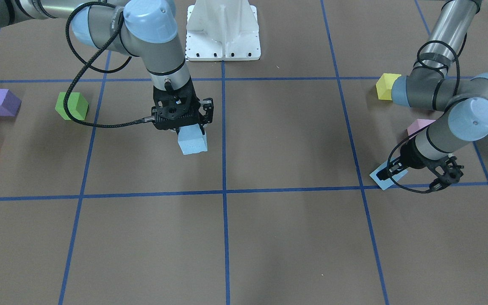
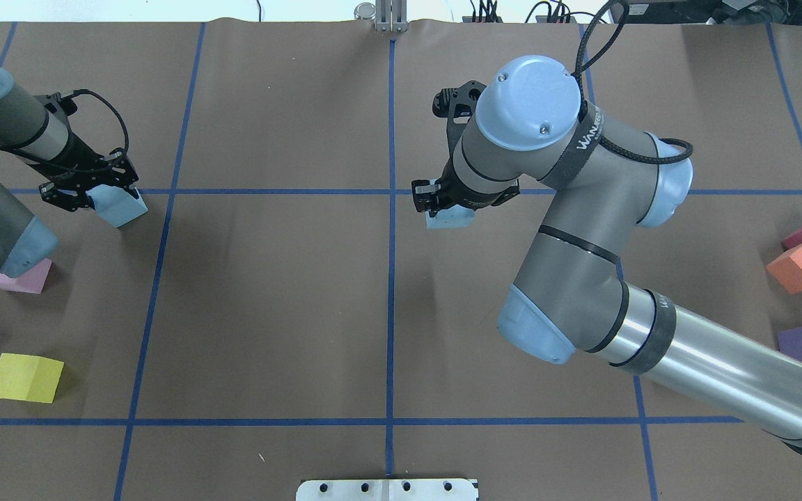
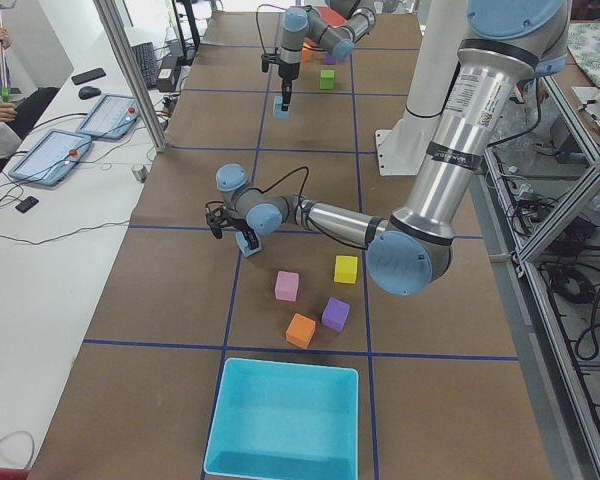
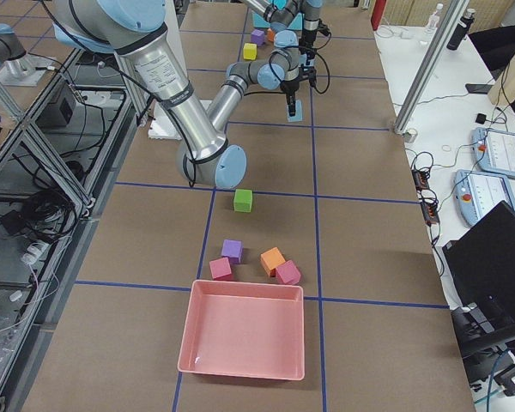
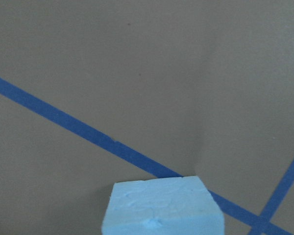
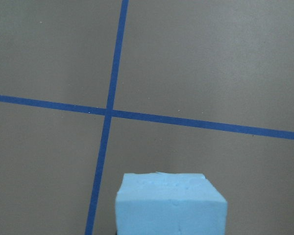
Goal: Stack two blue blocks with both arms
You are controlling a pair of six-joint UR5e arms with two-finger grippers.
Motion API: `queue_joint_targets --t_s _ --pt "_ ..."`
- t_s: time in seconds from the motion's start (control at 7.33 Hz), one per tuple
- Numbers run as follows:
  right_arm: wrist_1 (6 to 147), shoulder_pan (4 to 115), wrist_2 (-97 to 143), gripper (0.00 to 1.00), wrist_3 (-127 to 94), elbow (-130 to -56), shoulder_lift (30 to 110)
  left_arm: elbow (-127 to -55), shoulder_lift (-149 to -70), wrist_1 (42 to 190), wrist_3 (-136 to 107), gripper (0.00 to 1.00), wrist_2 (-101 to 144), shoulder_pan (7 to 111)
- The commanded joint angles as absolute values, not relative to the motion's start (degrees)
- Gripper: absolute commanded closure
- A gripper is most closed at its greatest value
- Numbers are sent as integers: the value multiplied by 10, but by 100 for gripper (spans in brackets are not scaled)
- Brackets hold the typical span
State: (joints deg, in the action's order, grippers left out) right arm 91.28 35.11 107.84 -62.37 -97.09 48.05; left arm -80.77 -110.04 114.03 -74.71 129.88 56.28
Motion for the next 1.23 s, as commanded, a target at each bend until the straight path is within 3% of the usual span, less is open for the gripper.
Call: queue_joint_targets --t_s 0.0,0.41,1.09 --pt "913 325 1075 44 -638 -869 412 -846 -1104 1122 -717 53 1302 574" --pt "910 296 1059 44 -638 -838 400 -933 -1181 957 -685 55 1294 571" --pt "908 297 1063 42 -636 -836 405 -958 -1196 954 -665 55 1293 570"
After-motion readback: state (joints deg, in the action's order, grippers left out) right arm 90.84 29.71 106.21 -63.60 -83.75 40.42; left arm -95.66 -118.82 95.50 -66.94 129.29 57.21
